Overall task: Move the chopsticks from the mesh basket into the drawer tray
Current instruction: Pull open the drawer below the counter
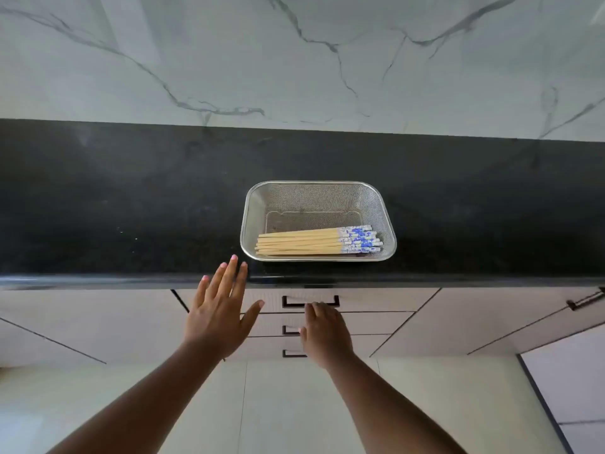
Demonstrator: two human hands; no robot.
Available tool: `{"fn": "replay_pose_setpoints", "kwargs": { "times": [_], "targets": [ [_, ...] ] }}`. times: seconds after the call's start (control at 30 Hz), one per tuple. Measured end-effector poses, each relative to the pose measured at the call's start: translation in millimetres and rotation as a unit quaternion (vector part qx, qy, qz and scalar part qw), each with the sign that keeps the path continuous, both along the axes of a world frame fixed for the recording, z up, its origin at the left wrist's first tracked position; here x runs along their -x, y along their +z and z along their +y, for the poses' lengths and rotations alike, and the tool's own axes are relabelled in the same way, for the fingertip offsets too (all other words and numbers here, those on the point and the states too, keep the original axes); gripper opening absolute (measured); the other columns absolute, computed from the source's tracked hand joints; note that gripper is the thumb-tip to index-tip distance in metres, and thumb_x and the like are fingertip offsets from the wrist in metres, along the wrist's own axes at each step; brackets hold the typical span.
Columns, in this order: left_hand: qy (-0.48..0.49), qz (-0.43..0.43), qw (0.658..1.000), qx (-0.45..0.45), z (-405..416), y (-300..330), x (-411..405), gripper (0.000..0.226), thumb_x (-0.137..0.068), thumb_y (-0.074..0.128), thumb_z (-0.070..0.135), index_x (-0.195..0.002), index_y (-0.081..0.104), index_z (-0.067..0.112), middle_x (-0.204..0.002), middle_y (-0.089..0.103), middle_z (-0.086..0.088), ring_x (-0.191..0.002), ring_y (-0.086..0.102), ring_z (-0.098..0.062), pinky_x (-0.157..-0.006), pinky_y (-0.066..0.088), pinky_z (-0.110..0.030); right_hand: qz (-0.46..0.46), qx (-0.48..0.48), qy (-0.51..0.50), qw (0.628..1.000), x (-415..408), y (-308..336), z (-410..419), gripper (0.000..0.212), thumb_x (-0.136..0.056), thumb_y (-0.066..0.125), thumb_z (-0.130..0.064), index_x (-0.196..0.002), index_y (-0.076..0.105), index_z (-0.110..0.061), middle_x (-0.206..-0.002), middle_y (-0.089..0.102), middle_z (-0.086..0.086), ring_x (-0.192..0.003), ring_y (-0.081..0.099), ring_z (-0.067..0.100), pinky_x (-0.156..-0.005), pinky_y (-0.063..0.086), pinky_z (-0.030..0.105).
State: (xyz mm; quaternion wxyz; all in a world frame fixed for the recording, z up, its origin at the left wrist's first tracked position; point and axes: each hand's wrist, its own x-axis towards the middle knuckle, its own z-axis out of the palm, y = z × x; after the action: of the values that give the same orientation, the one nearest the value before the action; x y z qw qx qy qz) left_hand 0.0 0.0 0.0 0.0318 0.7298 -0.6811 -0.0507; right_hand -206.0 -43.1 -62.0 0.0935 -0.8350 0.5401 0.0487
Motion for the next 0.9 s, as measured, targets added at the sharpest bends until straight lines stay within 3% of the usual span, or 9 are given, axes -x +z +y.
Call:
{"fn": "replay_pose_setpoints", "kwargs": {
  "times": [0.17, 0.3, 0.4, 0.67, 0.8, 0.87, 0.9],
  "targets": [
    [0.013, -0.015, 1.000, 0.015, -11, -13, -16, 0.085, -0.083, -0.006, 0.070, -0.152, -0.006, 0.020, -0.159, -0.008, 0.001, -0.143, -0.011, -0.015, -0.117, -0.006, -0.039, -0.003, -0.037, 0.004, 0.999, -8, -21, -31, 0.055, -0.100, 0.042, -0.020, -0.149, 0.025, -0.003, -0.155, 0.029, 0.015, -0.142, 0.027, 0.027, -0.118, 0.018, 0.037],
    [0.014, -0.013, 1.000, 0.006, -14, -14, -18, 0.085, -0.081, -0.010, 0.070, -0.150, -0.009, 0.021, -0.157, -0.010, 0.004, -0.142, -0.012, -0.012, -0.117, -0.006, -0.035, -0.005, -0.034, -0.018, 0.999, -11, -29, -43, 0.034, -0.094, 0.050, -0.009, -0.127, 0.051, -0.006, -0.130, 0.057, 0.013, -0.121, 0.050, 0.029, -0.102, 0.039, 0.035],
    [0.023, -0.013, 1.000, 0.007, -13, -14, -13, 0.088, -0.081, -0.011, 0.069, -0.152, -0.004, 0.019, -0.157, -0.009, 0.003, -0.142, -0.011, -0.011, -0.117, -0.006, -0.034, 0.014, -0.038, -0.024, 0.999, -15, -24, -44, 0.019, -0.094, 0.052, -0.004, -0.110, 0.062, -0.007, -0.112, 0.068, 0.011, -0.106, 0.062, 0.027, -0.087, 0.049, 0.034],
    [0.036, 0.005, 0.999, 0.003, -15, -7, -10, 0.092, -0.078, -0.015, 0.070, -0.152, -0.001, 0.018, -0.157, -0.008, 0.004, -0.142, -0.011, -0.008, -0.116, -0.011, -0.033, 0.025, -0.062, -0.021, 0.998, -6, -23, -15, 0.024, -0.085, 0.053, 0.005, -0.099, 0.066, -0.009, -0.102, 0.071, 0.010, -0.096, 0.067, 0.029, -0.074, 0.051, 0.034],
    [0.032, 0.024, 0.999, 0.002, -12, -7, -9, 0.092, -0.077, -0.016, 0.071, -0.150, -0.005, 0.018, -0.155, -0.012, 0.006, -0.141, -0.014, -0.009, -0.116, -0.012, -0.031, 0.023, -0.064, -0.014, 0.998, 2, -27, 10, 0.020, -0.091, 0.051, -0.004, -0.104, 0.066, -0.010, -0.103, 0.071, 0.010, -0.097, 0.067, 0.028, -0.073, 0.051, 0.033],
    [0.031, 0.028, 0.999, 0.000, -12, -8, -8, 0.091, -0.077, -0.015, 0.071, -0.150, -0.007, 0.018, -0.155, -0.013, 0.005, -0.142, -0.015, -0.010, -0.116, -0.011, -0.031, 0.017, -0.042, -0.019, 0.999, 5, -21, 31, 0.008, -0.074, 0.075, -0.014, -0.080, 0.070, -0.014, -0.077, 0.073, 0.006, -0.072, 0.071, 0.020, -0.055, 0.052, 0.027],
    [0.031, 0.028, 0.999, 0.000, -12, -9, -8, 0.090, -0.077, -0.015, 0.071, -0.150, -0.007, 0.018, -0.156, -0.013, 0.005, -0.142, -0.015, -0.010, -0.117, -0.010, -0.032, 0.005, -0.039, -0.017, 0.999, 8, -22, 41, 0.023, -0.050, 0.089, -0.019, -0.060, 0.068, -0.016, -0.056, 0.066, 0.004, -0.052, 0.067, 0.016, -0.041, 0.047, 0.022]
  ]
}}
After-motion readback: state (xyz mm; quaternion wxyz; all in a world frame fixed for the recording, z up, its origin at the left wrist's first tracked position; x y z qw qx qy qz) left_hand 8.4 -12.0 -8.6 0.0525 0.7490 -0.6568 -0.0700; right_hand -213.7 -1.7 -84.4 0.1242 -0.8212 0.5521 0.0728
